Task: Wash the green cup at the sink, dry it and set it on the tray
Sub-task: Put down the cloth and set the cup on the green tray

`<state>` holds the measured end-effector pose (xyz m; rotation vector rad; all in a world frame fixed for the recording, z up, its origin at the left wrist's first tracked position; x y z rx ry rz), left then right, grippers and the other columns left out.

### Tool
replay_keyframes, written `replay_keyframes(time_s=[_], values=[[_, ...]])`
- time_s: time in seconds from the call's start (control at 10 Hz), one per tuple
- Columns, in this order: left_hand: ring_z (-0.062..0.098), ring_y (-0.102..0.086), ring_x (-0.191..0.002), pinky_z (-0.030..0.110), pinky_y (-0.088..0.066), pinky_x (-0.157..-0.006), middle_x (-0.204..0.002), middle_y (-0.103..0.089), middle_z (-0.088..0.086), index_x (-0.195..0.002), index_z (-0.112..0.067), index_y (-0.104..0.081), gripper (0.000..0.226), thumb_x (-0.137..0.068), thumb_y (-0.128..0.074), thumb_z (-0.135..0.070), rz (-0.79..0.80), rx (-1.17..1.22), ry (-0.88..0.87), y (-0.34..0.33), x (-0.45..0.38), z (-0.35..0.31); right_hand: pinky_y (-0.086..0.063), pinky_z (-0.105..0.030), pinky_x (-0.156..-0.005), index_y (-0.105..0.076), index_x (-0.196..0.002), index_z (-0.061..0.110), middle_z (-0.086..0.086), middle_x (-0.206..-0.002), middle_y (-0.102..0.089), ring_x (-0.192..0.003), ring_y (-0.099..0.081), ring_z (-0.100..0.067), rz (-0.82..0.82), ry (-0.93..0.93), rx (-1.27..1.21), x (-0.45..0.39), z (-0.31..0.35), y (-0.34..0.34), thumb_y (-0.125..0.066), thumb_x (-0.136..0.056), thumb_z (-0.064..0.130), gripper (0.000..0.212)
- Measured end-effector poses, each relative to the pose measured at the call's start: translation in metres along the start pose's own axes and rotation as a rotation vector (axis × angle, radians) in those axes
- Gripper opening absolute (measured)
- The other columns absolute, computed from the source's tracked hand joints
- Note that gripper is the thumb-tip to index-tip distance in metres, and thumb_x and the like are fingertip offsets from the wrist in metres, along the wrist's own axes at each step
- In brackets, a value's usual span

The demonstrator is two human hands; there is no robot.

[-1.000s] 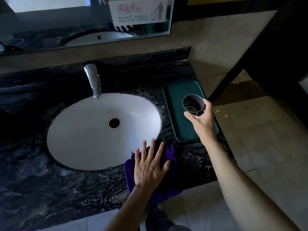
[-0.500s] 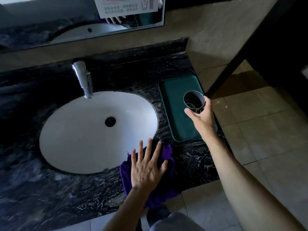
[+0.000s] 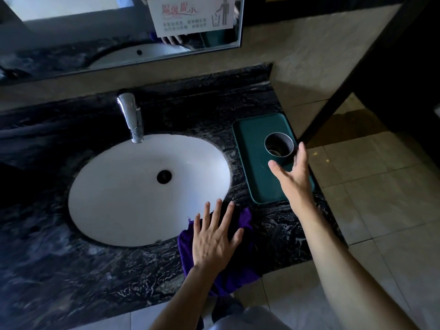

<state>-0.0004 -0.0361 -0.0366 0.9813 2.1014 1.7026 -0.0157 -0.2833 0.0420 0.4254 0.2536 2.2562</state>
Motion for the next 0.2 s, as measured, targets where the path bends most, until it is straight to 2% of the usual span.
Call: replay_keyframes(time_s=[0.1,0.2], values=[[0.030,0.003,-0.160,0.056,-0.017,-0.127,-0.172,0.006,0.001,-0.160,-0.042,0.007,0.075,-0.096,-0.015,-0.076,-0.013,0.128,0.045,0.025,-0.004,0.005,-0.024,-0.037,-0.126,-0.021,-0.160,0.018,-0.003,-0.168,-0.024,-0.147,-0.024,-0.004,-0.091,0.098,-0.023,0.027,0.022,-0.005,-0.066,-0.097,0.026,0.078],[0.033,-0.005,-0.161,0.055,-0.019,-0.127,-0.174,-0.007,0.009,-0.163,-0.037,-0.004,0.078,-0.096,-0.028,-0.069,-0.243,0.210,0.071,0.091,-0.025,0.013,-0.027,-0.019,-0.120,-0.032,-0.156,0.016,-0.003,-0.162,-0.036,-0.139,-0.032,0.000,-0.118,0.223,-0.050,0.049,0.071,-0.016,-0.058,-0.095,0.033,0.069]])
Point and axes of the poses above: each hand's wrist, its own x-axis away from the middle knuckle, its own y-axis out of the back of the hand, z = x × y, the point moved 4 cm from there along -x, towards the middle knuckle
